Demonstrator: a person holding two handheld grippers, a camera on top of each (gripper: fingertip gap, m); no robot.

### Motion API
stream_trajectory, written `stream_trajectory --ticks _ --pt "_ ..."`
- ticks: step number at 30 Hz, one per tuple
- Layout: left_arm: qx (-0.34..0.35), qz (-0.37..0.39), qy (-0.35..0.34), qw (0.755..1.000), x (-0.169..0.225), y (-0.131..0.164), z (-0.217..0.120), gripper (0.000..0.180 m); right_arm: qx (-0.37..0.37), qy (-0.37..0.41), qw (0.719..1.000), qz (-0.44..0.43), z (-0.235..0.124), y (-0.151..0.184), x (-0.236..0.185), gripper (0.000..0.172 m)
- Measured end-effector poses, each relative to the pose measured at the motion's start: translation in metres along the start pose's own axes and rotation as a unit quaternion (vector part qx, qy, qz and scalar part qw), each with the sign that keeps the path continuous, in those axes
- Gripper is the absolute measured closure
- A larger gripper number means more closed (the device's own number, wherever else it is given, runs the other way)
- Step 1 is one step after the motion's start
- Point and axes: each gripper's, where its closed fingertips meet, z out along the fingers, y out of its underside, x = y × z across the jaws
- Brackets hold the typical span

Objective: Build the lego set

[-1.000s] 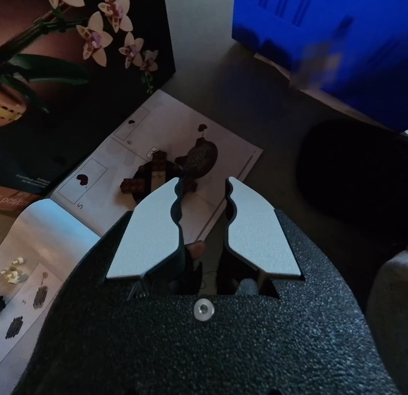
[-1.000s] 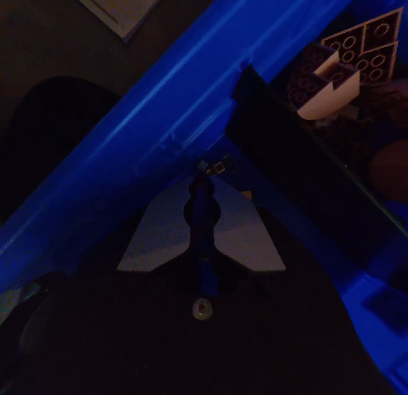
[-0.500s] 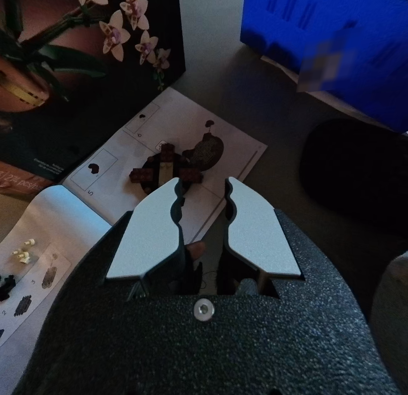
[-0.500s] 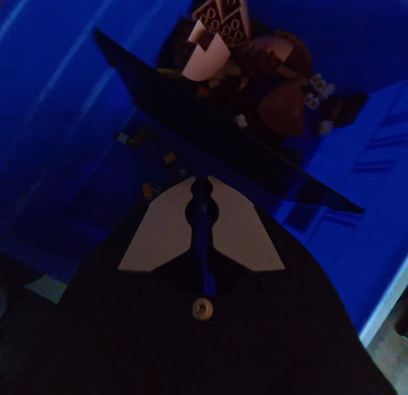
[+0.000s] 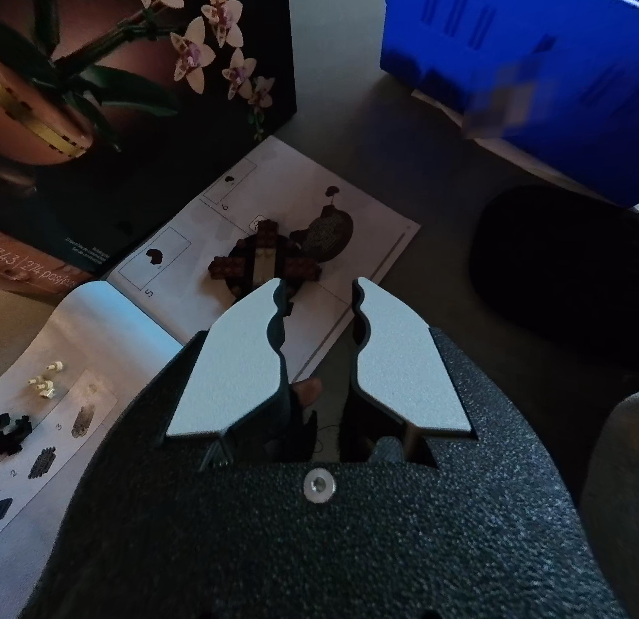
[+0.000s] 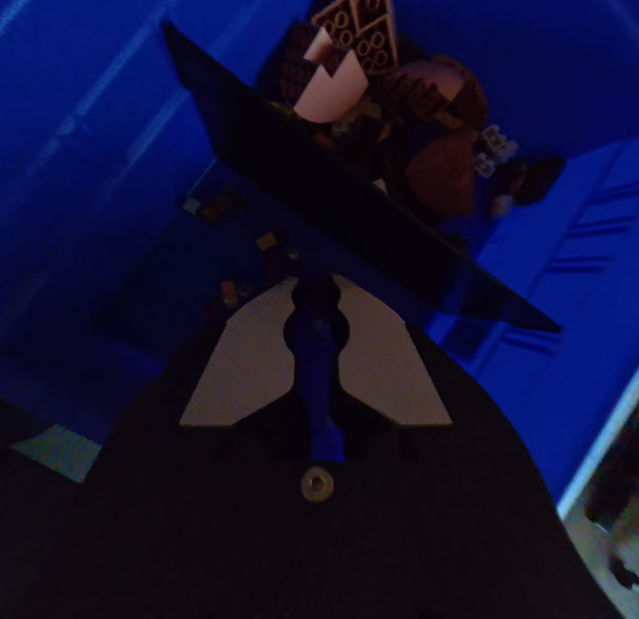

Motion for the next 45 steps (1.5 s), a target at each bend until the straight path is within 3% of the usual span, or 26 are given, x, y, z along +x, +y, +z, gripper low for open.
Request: stream_trajectory --ticks 7,10,11,20,26,29,35,39,42,45 --pt "0.012 0.000 0.001 1.000 0.002 0.001 -0.007 0.144 -0.049 0.022 0.998 0.027 0.014 0.011 0.003 0.161" --pt "0.013 0.001 -0.005 1.000 0.001 0.004 -0.012 0.144 -0.048 -0.005 0.996 0.072 0.022 0.003 -0.007 0.131" --pt "0.014 0.001 -0.009 1.000 -0.001 0.004 -0.015 0.144 -0.054 0.006 0.996 0.074 0.023 0.004 -0.004 0.130" --pt "0.018 -0.012 -0.013 1.000 -0.007 0.011 -0.019 0.144 -0.072 0.050 0.994 0.063 0.033 0.008 0.013 0.165" --pt "0.020 -0.014 -0.012 1.000 -0.010 0.011 -0.017 0.144 -0.174 0.187 0.965 0.054 0.011 0.045 0.063 0.166" --pt "0.017 -0.017 -0.012 1.000 -0.011 0.012 -0.015 0.144 -0.134 0.201 0.968 0.068 -0.008 0.037 0.065 0.161" --pt "0.015 -0.014 -0.005 1.000 -0.009 0.013 -0.012 0.144 -0.068 0.178 0.977 0.093 -0.049 0.026 0.055 0.148" --pt "0.020 -0.012 -0.002 1.000 -0.009 0.011 -0.012 0.144 -0.046 0.155 0.982 0.097 -0.072 0.028 0.048 0.163" --pt "0.023 -0.011 0.000 1.000 -0.007 0.011 -0.012 0.144 -0.072 0.135 0.984 0.091 -0.076 0.037 0.038 0.164" --pt "0.027 -0.007 0.003 1.000 -0.004 0.009 -0.014 0.144 -0.071 0.068 0.992 0.083 -0.061 0.035 0.013 0.164"
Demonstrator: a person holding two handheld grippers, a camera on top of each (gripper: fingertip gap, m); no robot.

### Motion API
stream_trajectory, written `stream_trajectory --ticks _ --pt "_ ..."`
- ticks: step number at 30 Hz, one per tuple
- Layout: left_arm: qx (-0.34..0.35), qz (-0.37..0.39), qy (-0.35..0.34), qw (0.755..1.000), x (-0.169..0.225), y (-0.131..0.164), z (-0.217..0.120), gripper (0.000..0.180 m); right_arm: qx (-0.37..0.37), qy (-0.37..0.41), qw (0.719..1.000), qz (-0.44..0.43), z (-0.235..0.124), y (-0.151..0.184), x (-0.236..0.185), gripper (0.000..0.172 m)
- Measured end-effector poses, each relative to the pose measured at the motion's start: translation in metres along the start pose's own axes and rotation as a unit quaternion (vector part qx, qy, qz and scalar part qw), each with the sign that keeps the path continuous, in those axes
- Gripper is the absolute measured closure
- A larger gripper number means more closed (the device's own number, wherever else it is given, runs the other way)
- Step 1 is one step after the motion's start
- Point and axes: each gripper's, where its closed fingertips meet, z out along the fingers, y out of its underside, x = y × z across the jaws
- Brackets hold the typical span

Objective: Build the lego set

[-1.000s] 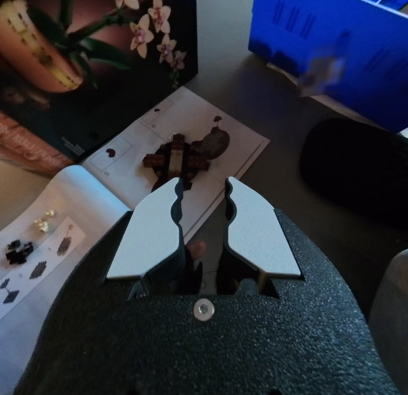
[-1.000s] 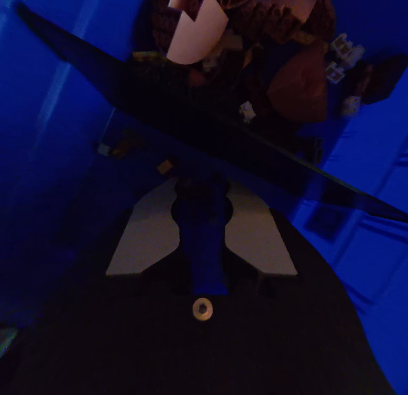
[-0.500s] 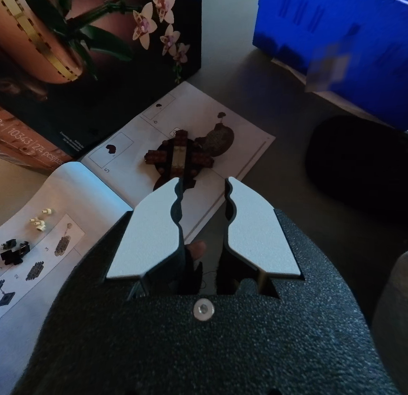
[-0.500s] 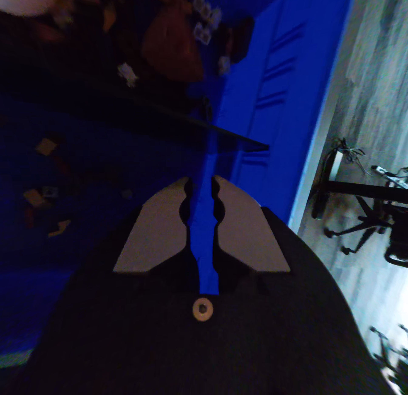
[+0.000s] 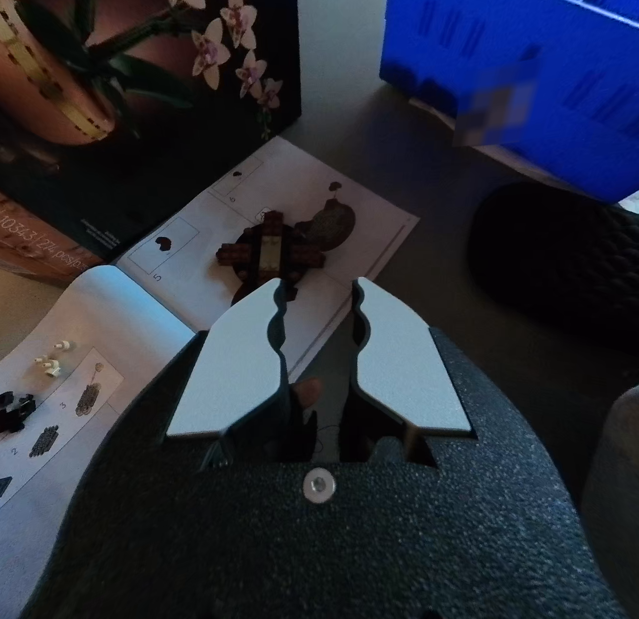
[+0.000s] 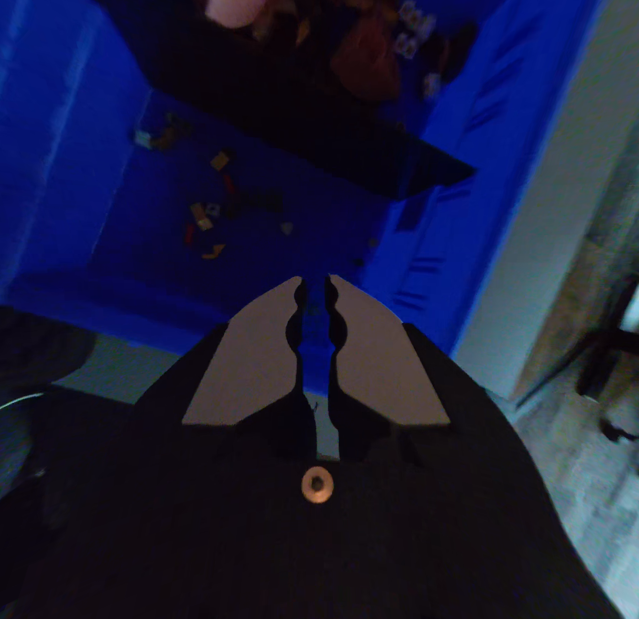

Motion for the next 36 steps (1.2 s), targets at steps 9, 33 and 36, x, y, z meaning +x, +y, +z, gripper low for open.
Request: stream_trajectory --ticks 9,33,36 --pt "0.001 0.024 -0.005 1.000 0.008 -0.006 -0.009 0.144 -0.057 -0.057 0.995 -0.057 0.054 -0.004 -0.036 0.109" --pt "0.047 0.011 -0.027 0.998 0.020 -0.031 -0.018 0.111 0.269 0.015 0.962 0.034 -0.047 -0.016 0.002 0.153" --pt "0.102 -0.031 0.004 0.994 0.025 -0.044 -0.029 0.115 0.318 0.013 0.948 0.014 -0.051 -0.027 -0.005 0.169"
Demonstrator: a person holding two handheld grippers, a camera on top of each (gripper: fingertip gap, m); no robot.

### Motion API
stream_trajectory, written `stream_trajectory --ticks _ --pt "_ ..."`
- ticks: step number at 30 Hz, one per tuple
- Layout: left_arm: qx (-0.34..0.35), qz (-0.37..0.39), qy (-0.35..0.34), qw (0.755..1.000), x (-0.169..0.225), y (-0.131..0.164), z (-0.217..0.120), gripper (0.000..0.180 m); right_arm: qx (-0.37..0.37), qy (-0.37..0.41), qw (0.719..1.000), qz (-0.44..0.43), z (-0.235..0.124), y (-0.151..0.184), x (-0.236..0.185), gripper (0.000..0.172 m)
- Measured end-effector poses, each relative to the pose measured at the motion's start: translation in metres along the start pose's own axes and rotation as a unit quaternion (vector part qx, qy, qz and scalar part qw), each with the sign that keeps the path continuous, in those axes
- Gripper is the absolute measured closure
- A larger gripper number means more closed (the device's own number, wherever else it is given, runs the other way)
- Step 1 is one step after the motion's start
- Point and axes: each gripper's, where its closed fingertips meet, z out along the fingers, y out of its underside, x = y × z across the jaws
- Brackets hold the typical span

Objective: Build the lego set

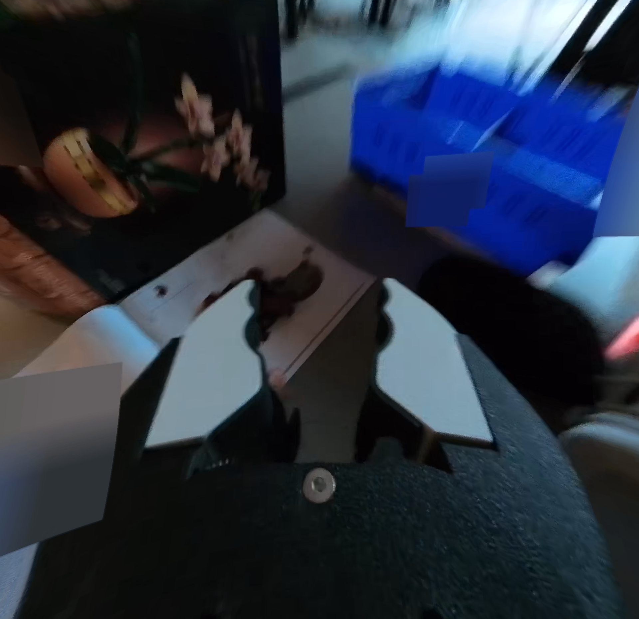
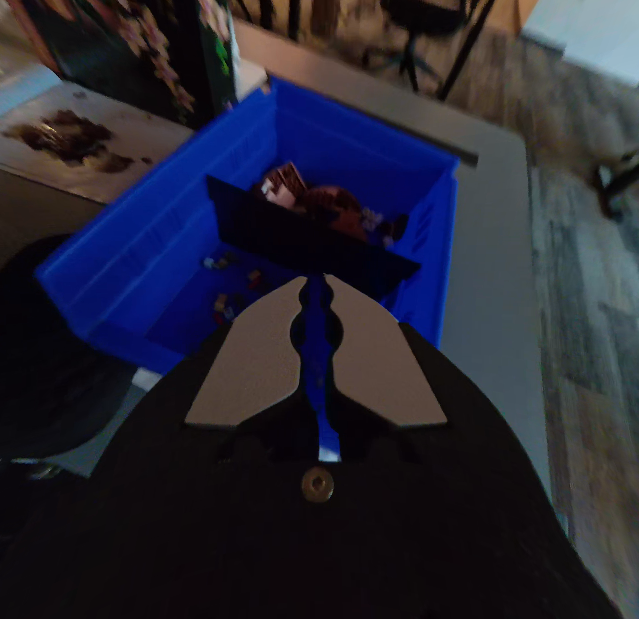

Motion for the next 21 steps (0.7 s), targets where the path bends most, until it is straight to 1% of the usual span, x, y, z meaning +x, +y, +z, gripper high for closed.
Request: stream_trajectory --ticks 2,3,4,6,8,9,10,11,12,13,15,16,18,20,21 --pt "0.055 -0.035 0.008 0.998 -0.001 -0.016 -0.014 0.133 0.039 0.008 0.999 -0.008 -0.001 -0.010 -0.001 0.170" --pt "0.075 -0.042 0.007 0.996 -0.004 -0.021 -0.021 0.142 0.060 0.000 0.998 -0.010 -0.001 -0.016 -0.005 0.171" --pt "0.091 -0.042 0.004 0.995 -0.005 -0.025 -0.027 0.147 0.086 -0.015 0.996 -0.013 -0.002 -0.023 -0.011 0.169" --pt "0.122 -0.013 -0.011 0.992 -0.007 -0.031 -0.040 0.150 0.133 -0.029 0.991 -0.014 -0.004 -0.035 -0.020 0.165" --pt "0.138 0.026 -0.044 0.989 -0.008 -0.033 -0.053 0.146 0.155 -0.014 0.988 -0.013 -0.003 -0.042 -0.022 0.139" --pt "0.138 0.039 -0.067 0.987 -0.011 -0.031 -0.059 0.140 0.160 0.002 0.987 -0.012 -0.001 -0.046 -0.020 0.125" --pt "0.134 0.049 -0.083 0.986 -0.012 -0.028 -0.065 0.135 0.163 0.028 0.986 -0.008 0.000 -0.050 -0.017 0.104" --pt "0.128 0.058 -0.090 0.986 -0.012 -0.023 -0.070 0.129 0.163 0.054 0.985 0.002 0.002 -0.055 -0.013 0.079" --pt "0.123 0.065 -0.093 0.986 -0.011 -0.017 -0.074 0.125 0.155 0.070 0.985 0.015 0.004 -0.058 -0.012 0.064" --pt "0.119 0.068 -0.096 0.986 -0.010 -0.012 -0.078 0.119 0.137 0.071 0.987 0.035 0.007 -0.059 -0.016 0.054" --pt "0.113 0.073 -0.103 0.985 -0.012 -0.003 -0.086 0.105 0.087 0.022 0.993 0.071 0.017 -0.057 -0.038 0.040" --pt "0.113 0.075 -0.109 0.985 -0.014 -0.001 -0.090 0.099 0.080 -0.004 0.994 0.073 0.021 -0.060 -0.052 0.041" --pt "0.122 0.074 -0.121 0.982 -0.017 0.002 -0.099 0.093 0.093 -0.028 0.994 0.056 0.025 -0.073 -0.078 0.052" --pt "0.136 0.073 -0.123 0.980 -0.020 0.004 -0.105 0.095 0.100 -0.051 0.993 0.029 0.031 -0.086 -0.107 0.059" --pt "0.141 0.070 -0.120 0.980 -0.022 0.006 -0.107 0.100 0.115 -0.060 0.991 0.008 0.036 -0.096 -0.125 0.070"
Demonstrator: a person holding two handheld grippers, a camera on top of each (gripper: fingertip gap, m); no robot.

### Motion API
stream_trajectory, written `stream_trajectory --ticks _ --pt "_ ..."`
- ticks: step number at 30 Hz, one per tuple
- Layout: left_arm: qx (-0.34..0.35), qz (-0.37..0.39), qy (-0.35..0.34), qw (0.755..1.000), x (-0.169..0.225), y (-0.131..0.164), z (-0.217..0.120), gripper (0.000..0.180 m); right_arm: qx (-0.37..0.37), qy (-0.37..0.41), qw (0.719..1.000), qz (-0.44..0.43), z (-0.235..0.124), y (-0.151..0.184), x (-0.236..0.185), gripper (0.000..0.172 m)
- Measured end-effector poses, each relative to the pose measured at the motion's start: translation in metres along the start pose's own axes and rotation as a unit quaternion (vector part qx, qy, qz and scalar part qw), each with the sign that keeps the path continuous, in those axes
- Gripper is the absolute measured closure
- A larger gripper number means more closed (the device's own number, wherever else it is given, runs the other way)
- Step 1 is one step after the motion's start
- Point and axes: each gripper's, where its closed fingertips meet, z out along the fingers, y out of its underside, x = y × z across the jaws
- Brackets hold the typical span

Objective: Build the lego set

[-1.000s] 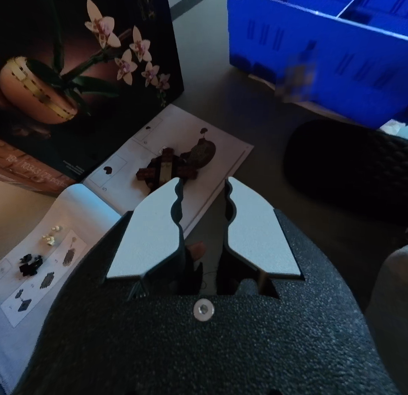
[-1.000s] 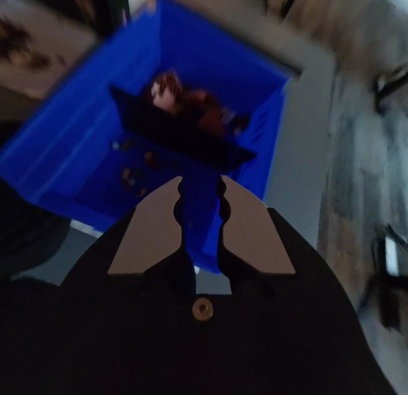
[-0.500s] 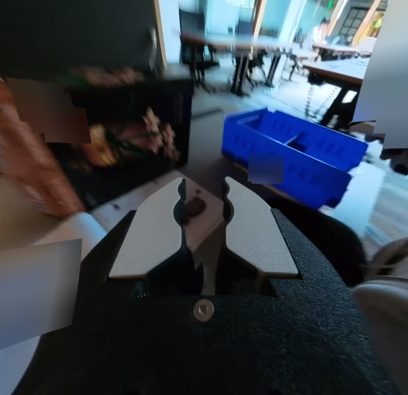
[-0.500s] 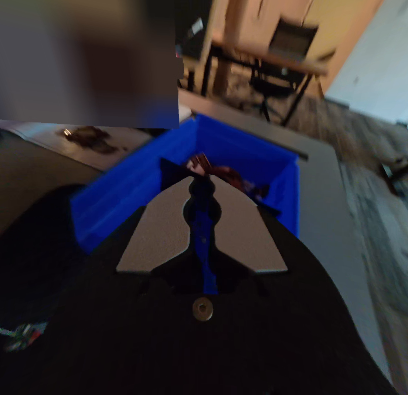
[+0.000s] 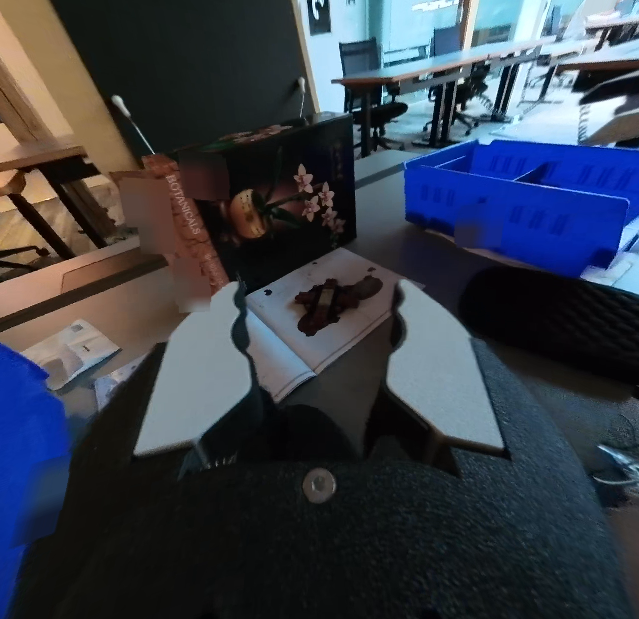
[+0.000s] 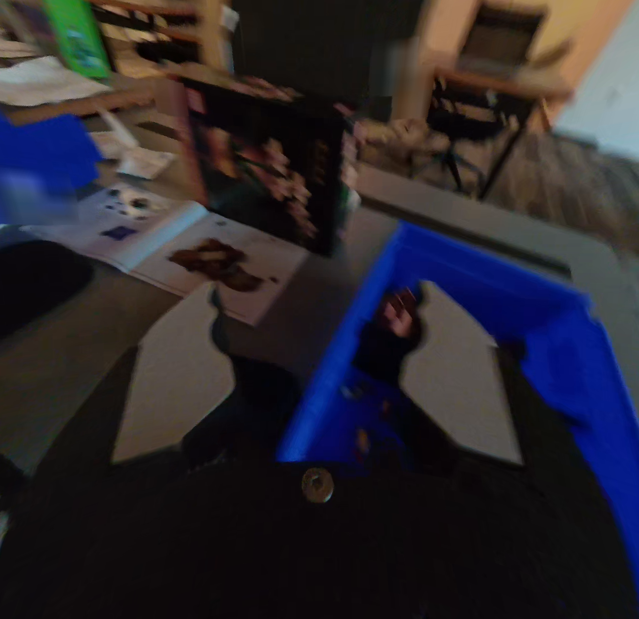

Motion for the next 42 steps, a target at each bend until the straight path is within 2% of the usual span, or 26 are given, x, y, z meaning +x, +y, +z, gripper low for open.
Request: stream_trajectory --ticks 2,4,5,7,10,15,18,20,23,25,26,28,29,31,32,33,34,35,36,42 --pt "0.003 -0.004 0.008 1.000 -0.004 0.006 -0.002 0.114 0.052 -0.014 0.998 -0.031 0.013 -0.020 -0.030 0.111" --pt "-0.001 -0.005 0.009 1.000 -0.011 0.014 -0.002 0.134 0.118 -0.011 0.992 -0.039 0.026 -0.039 -0.054 0.163" --pt "-0.005 -0.002 0.006 1.000 -0.016 0.019 -0.001 0.148 0.144 -0.019 0.989 -0.040 0.034 -0.047 -0.066 0.172" --pt "-0.018 -0.007 -0.005 1.000 -0.027 0.027 0.001 0.180 0.151 -0.041 0.987 -0.024 0.056 -0.047 -0.087 0.172" --pt "-0.042 -0.054 0.014 0.998 -0.032 0.044 0.013 0.180 0.121 -0.070 0.990 -0.022 0.096 -0.029 -0.109 0.172" --pt "-0.086 -0.069 -0.023 0.994 -0.054 0.070 0.034 0.179 0.023 -0.138 0.989 -0.039 0.148 0.010 -0.143 0.170" --pt "-0.115 -0.069 -0.053 0.989 -0.071 0.087 0.046 0.175 -0.005 -0.140 0.988 -0.069 0.173 0.027 -0.145 0.170" --pt "-0.139 -0.084 -0.050 0.985 -0.073 0.098 0.050 0.172 -0.014 -0.150 0.985 -0.082 0.184 0.037 -0.147 0.168" --pt "-0.139 -0.101 -0.053 0.984 -0.076 0.100 0.049 0.167 -0.010 -0.156 0.985 -0.070 0.192 0.045 -0.143 0.165" --pt "-0.139 -0.110 -0.064 0.982 -0.080 0.103 0.047 0.154 -0.002 -0.170 0.984 -0.041 0.193 0.048 -0.143 0.160" --pt "-0.141 -0.111 -0.076 0.981 -0.082 0.104 0.047 0.138 0.002 -0.176 0.984 -0.029 0.193 0.049 -0.143 0.152" --pt "-0.153 -0.104 -0.098 0.978 -0.086 0.108 0.047 0.085 0.003 -0.179 0.984 -0.017 0.196 0.050 -0.142 0.133" --pt "-0.165 -0.099 -0.102 0.976 -0.086 0.112 0.048 0.070 0.001 -0.182 0.983 -0.014 0.197 0.051 -0.142 0.126" --pt "-0.185 -0.093 -0.101 0.973 -0.085 0.118 0.050 0.055 -0.002 -0.181 0.983 -0.016 0.197 0.053 -0.142 0.114" --pt "-0.190 -0.093 -0.096 0.973 -0.084 0.119 0.050 0.055 -0.003 -0.180 0.983 -0.021 0.197 0.054 -0.143 0.112" --pt "-0.192 -0.096 -0.091 0.972 -0.083 0.120 0.051 0.057 -0.003 -0.177 0.984 -0.027 0.197 0.054 -0.143 0.115" --pt "-0.188 -0.101 -0.086 0.973 -0.082 0.119 0.050 0.067 0.005 -0.174 0.984 -0.037 0.195 0.052 -0.143 0.145" --pt "-0.173 -0.107 -0.079 0.976 -0.081 0.116 0.049 0.123 0.027 -0.173 0.983 -0.048 0.192 0.047 -0.143 0.172" --pt "-0.151 -0.113 -0.074 0.979 -0.081 0.110 0.047 0.180 0.038 -0.164 0.984 -0.053 0.191 0.044 -0.140 0.172" --pt "-0.140 -0.118 -0.057 0.981 -0.078 0.109 0.046 0.180 0.039 -0.171 0.983 -0.058 0.192 0.046 -0.142 0.169"
